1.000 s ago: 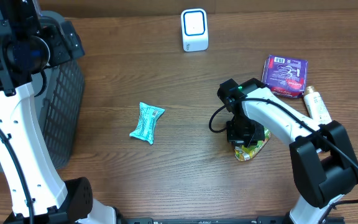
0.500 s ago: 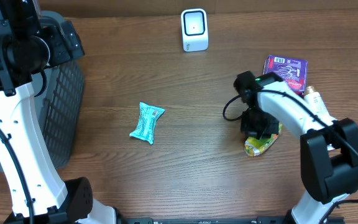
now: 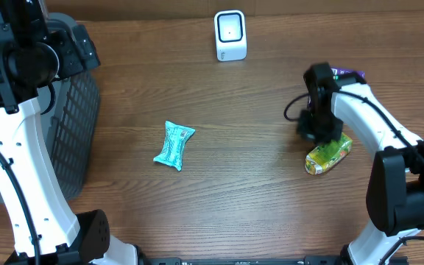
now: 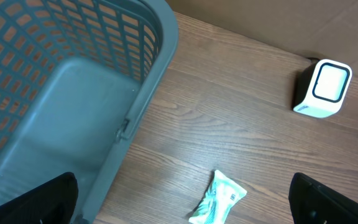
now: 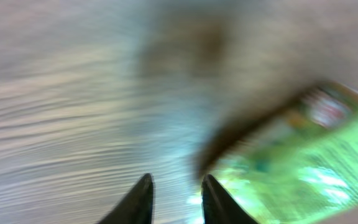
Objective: Scan the item barcode
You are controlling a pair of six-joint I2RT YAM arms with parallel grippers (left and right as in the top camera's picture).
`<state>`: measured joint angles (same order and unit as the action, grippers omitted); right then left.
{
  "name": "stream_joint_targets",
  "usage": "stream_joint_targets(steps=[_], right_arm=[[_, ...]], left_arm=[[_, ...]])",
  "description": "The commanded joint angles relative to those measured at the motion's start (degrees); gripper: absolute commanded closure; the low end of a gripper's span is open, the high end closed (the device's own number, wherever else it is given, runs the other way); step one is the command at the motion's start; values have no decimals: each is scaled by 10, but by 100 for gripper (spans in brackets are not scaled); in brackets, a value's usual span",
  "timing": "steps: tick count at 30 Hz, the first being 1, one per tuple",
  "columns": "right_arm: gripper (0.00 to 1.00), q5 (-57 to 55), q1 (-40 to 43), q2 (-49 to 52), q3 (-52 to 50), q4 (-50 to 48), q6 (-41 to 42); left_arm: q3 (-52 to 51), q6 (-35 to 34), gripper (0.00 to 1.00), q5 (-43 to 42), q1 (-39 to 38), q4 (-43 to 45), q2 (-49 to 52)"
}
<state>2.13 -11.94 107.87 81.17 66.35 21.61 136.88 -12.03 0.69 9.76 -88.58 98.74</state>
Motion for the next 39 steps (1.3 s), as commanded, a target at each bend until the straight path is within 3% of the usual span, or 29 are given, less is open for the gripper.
stream_joint_targets(steps=[1, 2, 4, 5, 10, 13, 20, 31, 39], right_arm=[[67, 165, -36, -5, 64, -25, -37], [64, 190, -44, -5, 66, -37, -37], [45, 247, -68, -5, 64, -80, -22], [41, 256, -78, -5, 58, -102, 1], [45, 258, -145, -4, 31, -231, 82], [32, 238, -193, -4, 22, -290, 131], [27, 126, -276, -2, 1, -354, 215], [35, 120, -334, 84, 1, -414, 266], [54, 136, -342, 120, 1, -427, 294]], left_arm=[[10, 4, 0, -3, 0, 1, -1], [10, 4, 0, -3, 0, 1, -1], [10, 4, 0, -3, 0, 1, -1], [10, 4, 1, -3, 0, 1, -1], [10, 4, 0, -3, 0, 1, -1], [10, 4, 0, -3, 0, 1, -1], [10, 4, 0, -3, 0, 1, -1], [10, 4, 0, -3, 0, 1, -1], [10, 4, 0, -3, 0, 1, -1]])
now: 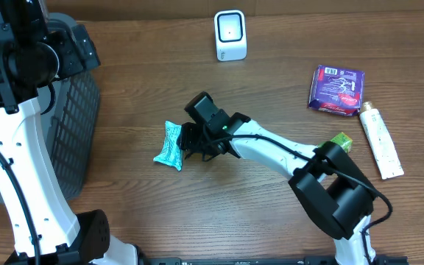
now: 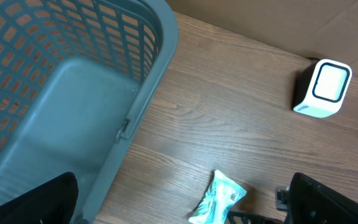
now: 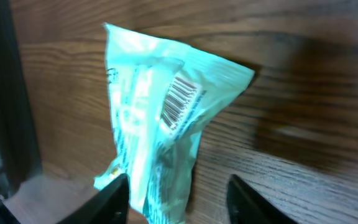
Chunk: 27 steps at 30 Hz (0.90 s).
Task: Scan the item barcode
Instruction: 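Move the right gripper left and grasp the mint-green packet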
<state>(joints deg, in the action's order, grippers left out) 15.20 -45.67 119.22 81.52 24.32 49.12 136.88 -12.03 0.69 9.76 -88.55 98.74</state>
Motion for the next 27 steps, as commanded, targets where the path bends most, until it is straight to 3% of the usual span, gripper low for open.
stream_joint_targets(steps=[1, 9, 21, 27], right_arm=[[56, 5, -7, 9, -3, -9, 19], [59, 3, -30, 32, -3, -29, 20], [81, 3, -30, 42, -3, -22, 32], [82, -12, -30, 42, -3, -22, 32]], left_arm=[[10, 4, 0, -3, 0, 1, -1], [10, 4, 0, -3, 0, 1, -1], [10, 4, 1, -3, 0, 1, -1], [10, 4, 0, -3, 0, 1, -1]])
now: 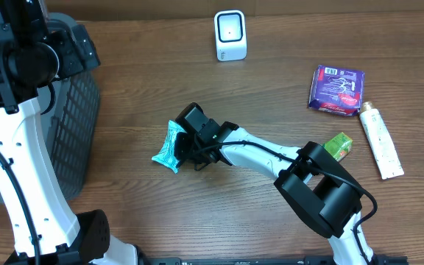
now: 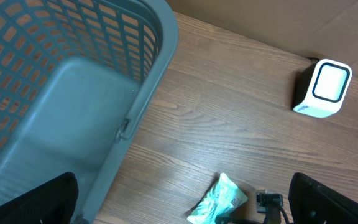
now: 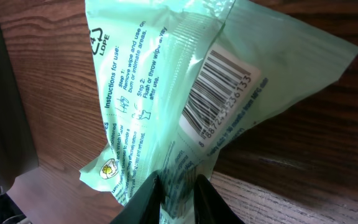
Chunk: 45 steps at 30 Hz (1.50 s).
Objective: Scan the item barcode
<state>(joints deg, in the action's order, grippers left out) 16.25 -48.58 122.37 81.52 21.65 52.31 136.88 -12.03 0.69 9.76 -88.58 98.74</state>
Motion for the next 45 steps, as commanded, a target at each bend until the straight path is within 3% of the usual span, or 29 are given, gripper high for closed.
stream_joint_targets(steps=[1, 10, 16, 22, 27, 30, 32, 36, 43, 45], right_arm=[[82, -30, 0, 10, -3, 5, 0], [96, -72, -1, 10, -3, 21, 17], [96, -69, 8, 7, 1, 48, 0], [96, -33, 60, -24, 39, 154, -187], [96, -72, 103, -29, 63, 256, -429], [73, -186, 127, -29, 63, 286, -510], [65, -250, 139, -29, 65, 289, -518], [64, -308, 162, -34, 103, 307, -517], [65, -191, 168, -42, 213, 346, -504], [72, -144, 168, -42, 228, 337, -485]], left_arm=[[10, 4, 0, -3, 0, 1, -1], [10, 4, 0, -3, 0, 1, -1], [10, 4, 0, -3, 0, 1, -1], [10, 4, 0, -3, 0, 1, -1], [10, 4, 0, -3, 0, 1, -1], [10, 4, 0, -3, 0, 1, -1], [10, 4, 0, -3, 0, 1, -1], [10, 4, 0, -3, 0, 1, -1], [10, 4, 0, -3, 0, 1, -1], [10, 4, 0, -3, 0, 1, -1]])
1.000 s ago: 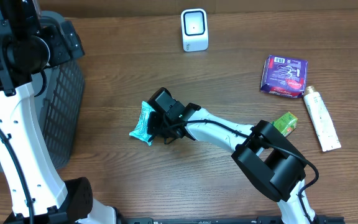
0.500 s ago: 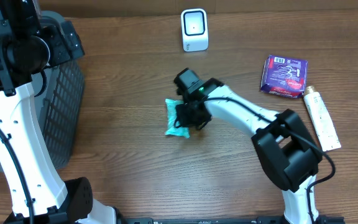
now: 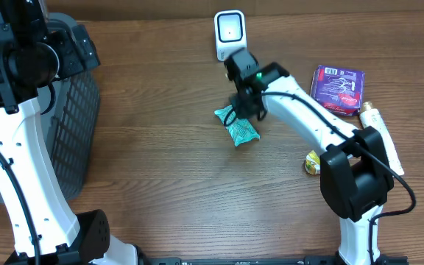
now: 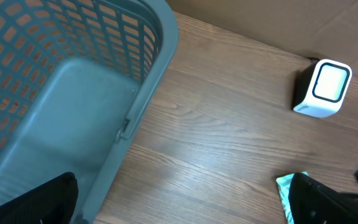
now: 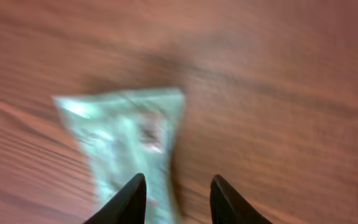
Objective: Scan the item barcode
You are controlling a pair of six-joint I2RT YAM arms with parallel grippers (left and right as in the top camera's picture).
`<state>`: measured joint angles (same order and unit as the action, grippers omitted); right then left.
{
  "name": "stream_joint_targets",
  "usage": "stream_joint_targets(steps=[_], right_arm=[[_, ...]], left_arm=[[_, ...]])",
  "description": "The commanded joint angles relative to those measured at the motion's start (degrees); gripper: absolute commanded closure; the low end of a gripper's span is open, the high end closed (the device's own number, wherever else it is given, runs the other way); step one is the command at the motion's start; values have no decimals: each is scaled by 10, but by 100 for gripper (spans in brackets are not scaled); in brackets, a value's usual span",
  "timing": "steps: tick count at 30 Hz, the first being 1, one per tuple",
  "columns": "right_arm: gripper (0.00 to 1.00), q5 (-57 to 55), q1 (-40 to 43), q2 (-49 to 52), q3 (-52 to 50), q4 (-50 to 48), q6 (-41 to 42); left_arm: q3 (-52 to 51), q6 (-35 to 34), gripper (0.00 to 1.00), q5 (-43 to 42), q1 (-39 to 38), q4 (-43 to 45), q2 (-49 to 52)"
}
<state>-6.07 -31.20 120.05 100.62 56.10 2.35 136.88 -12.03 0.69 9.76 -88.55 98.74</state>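
The teal wipes packet (image 3: 239,129) lies flat on the table, a short way in front of the white scanner (image 3: 230,34). My right gripper (image 3: 244,105) hovers just over the packet's far end, open; the blurred right wrist view shows the packet (image 5: 126,143) below the left fingertip, nothing gripped. The left gripper (image 4: 185,211) is open high above the basket, where the scanner (image 4: 325,88) and a corner of the packet (image 4: 283,187) show.
A grey mesh basket (image 3: 76,129) stands at the left edge. On the right lie a purple packet (image 3: 337,90), a white tube (image 3: 381,143) and a green-yellow pouch (image 3: 312,162) partly under my right arm.
The right gripper was shut on the teal packet at the table's left-middle. Now the packet lies nearer the scanner and the gripper is open above it. The left arm has not moved.
The right gripper was first at the green-yellow pouch on the right. Then it was open over the teal packet left of centre, barcode facing up. Then it was shut on that packet. Now the packet rests in front of the scanner, let go.
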Motion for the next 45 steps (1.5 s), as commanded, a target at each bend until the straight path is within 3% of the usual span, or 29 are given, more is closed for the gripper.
stream_joint_targets(steps=[1, 4, 8, 11, 14, 23, 30, 34, 37, 42, 45], right_arm=[[81, 86, -6, -19, 37, -18, 39], [96, 85, -6, -13, 28, -43, 165], [96, 17, -7, -1, -9, -51, 377], [96, -15, -10, -1, -45, -60, 469], [96, -12, -18, -1, -90, -96, 499], [96, 23, -66, 0, -146, -172, 452], [96, 25, -88, 5, -152, -151, 418], [96, 58, -89, 5, -150, -145, 306], [96, 101, -74, -9, -131, -118, 269], [75, 135, -32, -97, -124, -96, 263], [61, 137, 3, -150, -124, -61, 306]], left_arm=[[10, 4, 0, -3, 0, 1, -1], [10, 4, 0, -3, 0, 1, -1], [10, 4, 0, -3, 0, 1, -1], [10, 4, 0, -3, 0, 1, -1], [10, 4, 0, -3, 0, 1, -1], [10, 4, 0, -3, 0, 1, -1], [10, 4, 0, -3, 0, 1, -1], [10, 4, 0, -3, 0, 1, -1], [10, 4, 0, -3, 0, 1, -1], [10, 4, 0, -3, 0, 1, -1], [10, 4, 1, -3, 0, 1, -1]])
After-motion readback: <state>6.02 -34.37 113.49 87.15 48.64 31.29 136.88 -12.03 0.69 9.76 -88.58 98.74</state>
